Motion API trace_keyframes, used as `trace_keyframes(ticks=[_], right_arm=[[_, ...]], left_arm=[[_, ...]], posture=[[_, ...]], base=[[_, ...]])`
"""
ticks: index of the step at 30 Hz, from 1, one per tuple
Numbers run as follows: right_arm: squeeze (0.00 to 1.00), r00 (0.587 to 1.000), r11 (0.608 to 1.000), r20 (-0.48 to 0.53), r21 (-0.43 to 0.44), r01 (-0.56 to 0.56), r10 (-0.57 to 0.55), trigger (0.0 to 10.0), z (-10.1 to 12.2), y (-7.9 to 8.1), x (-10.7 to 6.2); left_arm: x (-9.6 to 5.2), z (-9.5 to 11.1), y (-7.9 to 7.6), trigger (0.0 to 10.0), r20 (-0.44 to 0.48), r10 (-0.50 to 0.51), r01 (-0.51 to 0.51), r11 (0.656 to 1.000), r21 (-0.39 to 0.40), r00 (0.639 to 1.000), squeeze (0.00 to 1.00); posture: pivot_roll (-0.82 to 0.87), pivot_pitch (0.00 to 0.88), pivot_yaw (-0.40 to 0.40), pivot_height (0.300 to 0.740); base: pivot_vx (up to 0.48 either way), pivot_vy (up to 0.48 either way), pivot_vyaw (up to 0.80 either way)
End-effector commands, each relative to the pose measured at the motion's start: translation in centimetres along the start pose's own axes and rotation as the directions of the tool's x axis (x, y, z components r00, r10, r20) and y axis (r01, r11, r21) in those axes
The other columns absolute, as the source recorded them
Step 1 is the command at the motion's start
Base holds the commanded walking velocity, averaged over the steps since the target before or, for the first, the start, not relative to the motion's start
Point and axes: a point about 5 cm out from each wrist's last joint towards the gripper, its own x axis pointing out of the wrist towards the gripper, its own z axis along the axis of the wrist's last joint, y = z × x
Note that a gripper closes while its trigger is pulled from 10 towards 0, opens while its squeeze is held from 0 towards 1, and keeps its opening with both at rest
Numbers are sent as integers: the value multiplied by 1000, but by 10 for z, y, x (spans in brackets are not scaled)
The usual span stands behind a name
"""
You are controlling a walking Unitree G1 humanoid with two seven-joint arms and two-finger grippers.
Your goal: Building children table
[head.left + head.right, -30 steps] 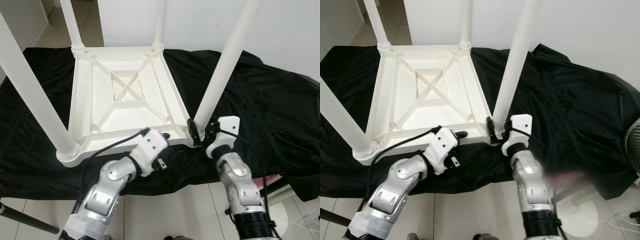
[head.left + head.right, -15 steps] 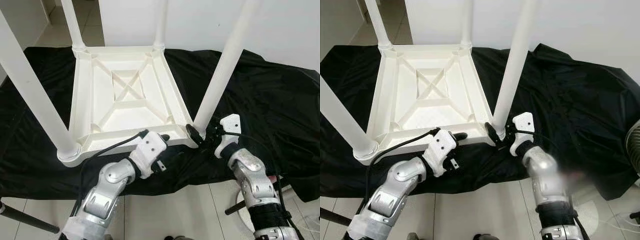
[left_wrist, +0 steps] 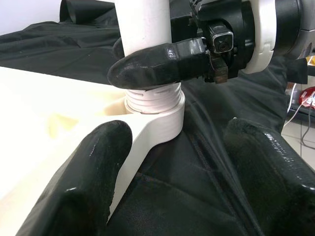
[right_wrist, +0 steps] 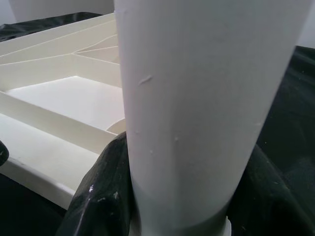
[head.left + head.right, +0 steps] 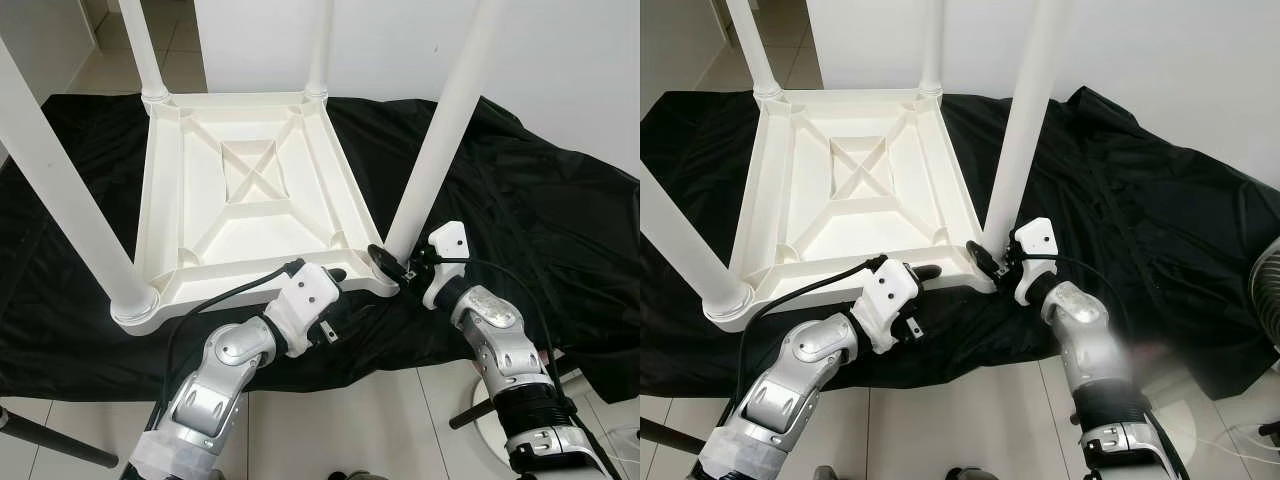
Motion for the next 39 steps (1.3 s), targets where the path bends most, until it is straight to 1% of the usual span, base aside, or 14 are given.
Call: trace_keyframes(ticks=[1,6,10,15,18,20,23,24,26,27,29,34,35,39], right_arm=[[0,999,1000,-40,5,-7,7,10000,-8,4,-3],[0,999,999,-30,36,38,-37,10000,-8,4,-6],[0,961,962,-62,24,273,-271,10000,-10,1,-11],[0,952,951,-44,57,304,-302,10000,-7,10,-15],[0,921,917,-48,82,390,-388,10000,-6,16,-20],[0,858,850,-56,115,514,-511,10000,-5,23,-23],[0,858,850,-56,115,514,-511,10000,-5,23,-23],[0,829,820,-60,121,559,-556,10000,-4,26,-24],[0,734,721,-67,145,677,-676,10000,-3,32,-25],[0,713,698,-75,155,699,-698,10000,-4,37,-23],[0,704,688,-81,162,708,-706,10000,-4,40,-21],[0,742,722,-71,187,667,-667,10000,-4,49,-14],[1000,758,732,-58,219,645,-650,10000,-3,48,-14],[1000,772,739,-45,256,623,-634,10000,1,48,-14]], left_arm=[[1,-2,-1,10000,-5,17,-17,1000,2,1000,0],[3,-1,0,10000,-1,19,-19,1000,7,1000,0],[5,0,-1,10000,-1,11,-11,1000,23,1000,0],[7,0,-1,10000,11,11,-11,1000,-1,1000,0],[8,-3,-2,10000,4,3,-3,1000,1,1000,0],[8,-2,-1,10000,3,-10,10,1000,11,1000,0],[8,-2,-1,10000,3,-10,10,1000,11,1000,0],[8,-2,-1,10000,4,-11,11,1000,15,1000,0],[7,-2,2,10000,-1,3,-3,1000,15,1000,0],[6,-2,2,10000,-1,9,-9,1000,9,1000,0],[6,-2,2,10000,-1,12,-12,1000,4,1000,0],[4,-5,-1,10000,-10,-4,4,1000,4,1000,0],[5,-3,0,10000,-5,-4,4,1000,2,1000,0],[6,0,2,10000,2,-3,3,1000,-1,1000,0]], posture=[[-39,65,-72,740],[-34,58,-71,740],[-36,38,-76,740],[-58,39,-63,740],[-64,37,-63,740],[-67,44,-73,740],[-67,44,-73,740],[-66,47,-74,740],[-59,55,-66,740],[-60,56,-63,740],[-64,56,-54,740],[-62,57,-45,740],[-63,67,-34,740],[-63,67,-34,740]], base=[[0,0,0],[0,0,0],[0,0,0],[0,0,0],[0,0,0],[0,0,0],[0,0,0],[0,0,0],[0,0,0],[0,0,0],[0,0,0],[0,0,0],[0,0,0],[0,0,0]])
